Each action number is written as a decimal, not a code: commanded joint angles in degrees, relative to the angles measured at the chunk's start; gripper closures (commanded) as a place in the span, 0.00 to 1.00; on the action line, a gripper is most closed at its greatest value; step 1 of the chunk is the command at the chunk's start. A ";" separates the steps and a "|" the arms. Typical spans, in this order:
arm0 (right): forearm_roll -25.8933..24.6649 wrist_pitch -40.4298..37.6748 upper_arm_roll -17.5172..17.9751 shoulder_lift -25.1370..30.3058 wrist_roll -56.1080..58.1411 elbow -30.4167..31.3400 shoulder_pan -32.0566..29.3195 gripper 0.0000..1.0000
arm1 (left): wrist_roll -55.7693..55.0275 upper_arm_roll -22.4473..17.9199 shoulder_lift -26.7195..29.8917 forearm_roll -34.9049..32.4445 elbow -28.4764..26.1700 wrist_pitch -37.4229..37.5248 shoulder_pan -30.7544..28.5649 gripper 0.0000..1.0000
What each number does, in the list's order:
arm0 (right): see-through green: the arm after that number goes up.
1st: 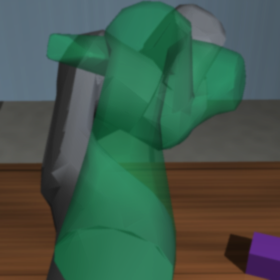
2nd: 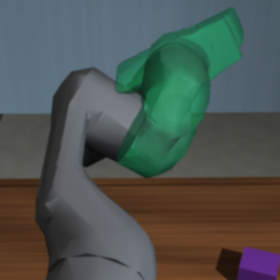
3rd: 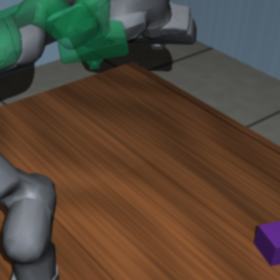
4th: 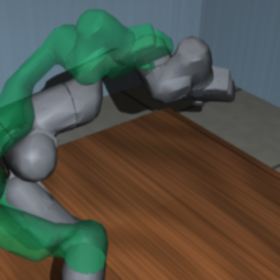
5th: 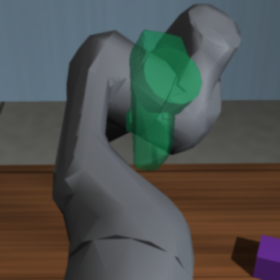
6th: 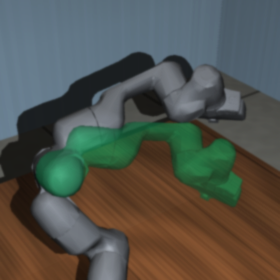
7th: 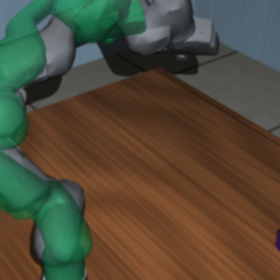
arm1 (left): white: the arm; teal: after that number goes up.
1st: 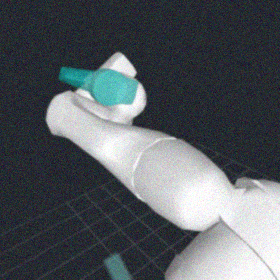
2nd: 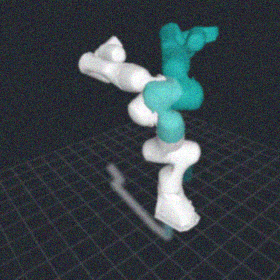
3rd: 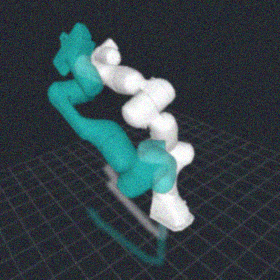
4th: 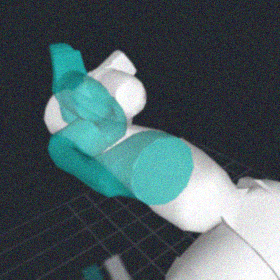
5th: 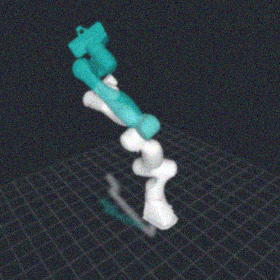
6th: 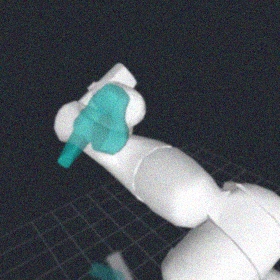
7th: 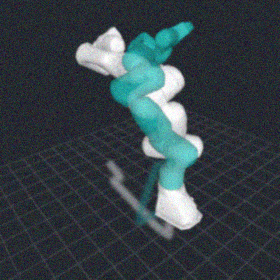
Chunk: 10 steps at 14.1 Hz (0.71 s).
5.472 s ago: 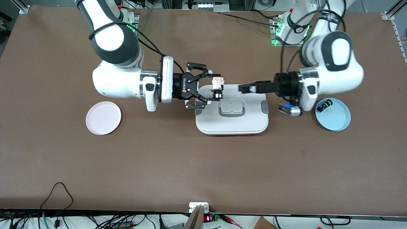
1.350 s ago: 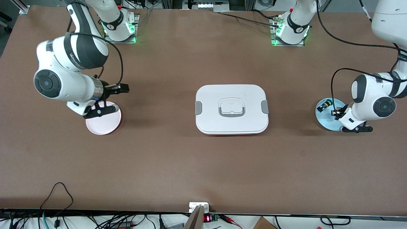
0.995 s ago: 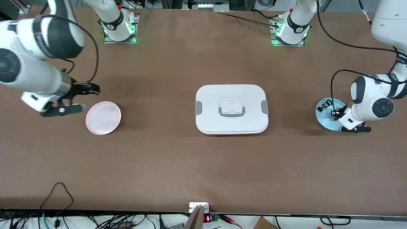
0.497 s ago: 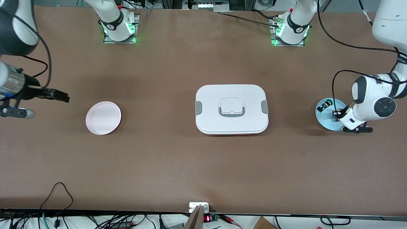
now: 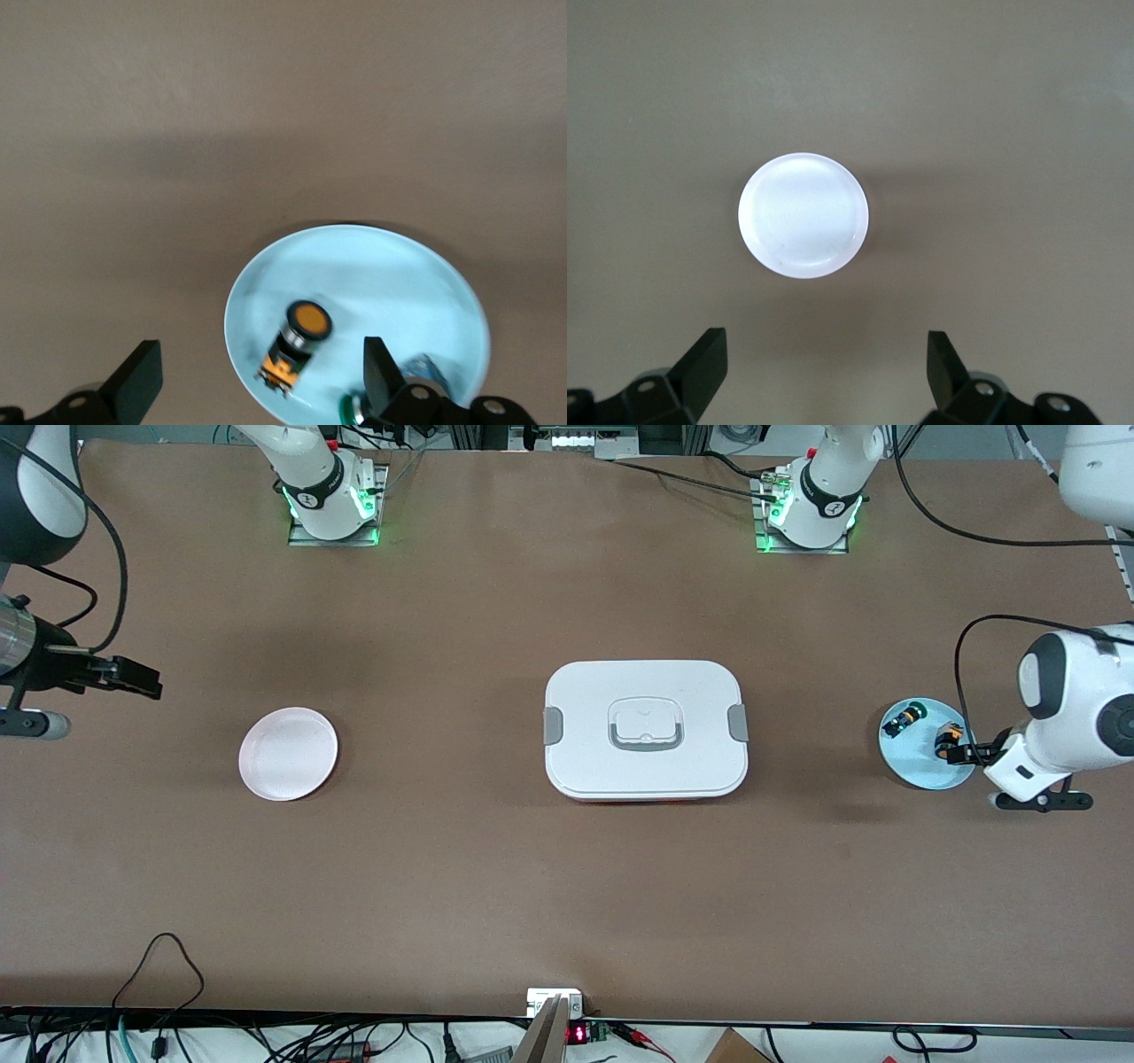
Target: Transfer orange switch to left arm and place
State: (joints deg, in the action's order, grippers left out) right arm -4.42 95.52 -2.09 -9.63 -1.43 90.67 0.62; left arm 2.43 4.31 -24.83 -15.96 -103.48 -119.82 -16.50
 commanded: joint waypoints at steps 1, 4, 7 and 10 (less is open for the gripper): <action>-0.77 5.47 0.51 6.63 0.98 9.52 -0.09 0.00 | 0.29 0.87 5.30 7.85 4.86 8.44 2.52 0.00; -0.33 1.88 0.60 6.64 2.39 6.63 -0.18 0.00 | 0.20 0.87 13.55 10.07 5.57 13.02 5.50 0.00; -0.16 1.60 0.51 6.55 2.57 5.66 -0.35 0.00 | -2.68 -0.09 21.56 14.46 5.66 18.20 8.94 0.00; -0.07 1.60 0.42 6.55 2.48 5.31 -0.35 0.00 | -9.80 -0.09 25.09 14.65 6.97 23.29 11.40 0.00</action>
State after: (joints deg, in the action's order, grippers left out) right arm -4.42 97.79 -1.96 -3.30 0.32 96.57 0.73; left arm -3.84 5.26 -1.85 -2.45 -96.41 -99.20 -6.82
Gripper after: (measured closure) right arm 0.000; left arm 0.000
